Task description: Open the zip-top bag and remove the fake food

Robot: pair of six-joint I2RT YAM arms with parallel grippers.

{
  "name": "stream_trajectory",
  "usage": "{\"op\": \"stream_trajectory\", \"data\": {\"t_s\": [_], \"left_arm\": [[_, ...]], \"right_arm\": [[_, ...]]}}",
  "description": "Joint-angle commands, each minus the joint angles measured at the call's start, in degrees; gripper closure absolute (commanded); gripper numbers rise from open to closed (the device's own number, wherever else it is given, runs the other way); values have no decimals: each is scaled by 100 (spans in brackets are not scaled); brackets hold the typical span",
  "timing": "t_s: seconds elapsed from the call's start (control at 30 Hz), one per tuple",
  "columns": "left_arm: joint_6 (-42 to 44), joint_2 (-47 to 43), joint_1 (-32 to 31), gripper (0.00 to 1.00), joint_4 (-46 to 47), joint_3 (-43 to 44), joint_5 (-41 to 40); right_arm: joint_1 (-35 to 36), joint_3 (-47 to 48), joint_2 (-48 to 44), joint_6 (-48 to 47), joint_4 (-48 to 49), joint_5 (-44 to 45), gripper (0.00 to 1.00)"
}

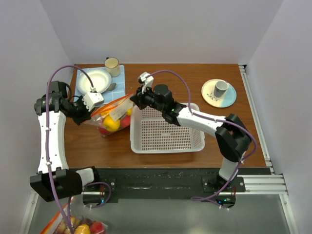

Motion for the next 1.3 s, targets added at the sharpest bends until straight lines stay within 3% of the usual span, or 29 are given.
{"op": "stream_trajectory", "data": {"t_s": [0.0,0.27,0.4,0.57,0.73,0.9,1.1,1.27], "left_arm": [[318,-116,331,100,-262,-150,-625],[134,-108,516,100,-270,227,-406],[-419,-64,464,58,-262,746,488],[-1351,365,156,45,-270,1430,1439],[-1694,604,-352,27,-130,1231,1950],[-1643,184,-1258,32,-262,414,1898],[-1484,-432,-2118,37,-279,-202,669],[-1686,-599,-2323,35,-192,-211,412]], "right_arm": [[-270,332,119,289,312,813,98],[-271,315,23,324,206,542,94],[-262,-97,-188,552,434,303,93],[-262,-546,-390,710,549,136,92],[-253,-722,-461,807,566,13,92],[-244,-793,-540,825,461,-5,92],[-244,-1012,-821,623,233,214,92],[-235,-960,-821,552,118,276,91]]}}
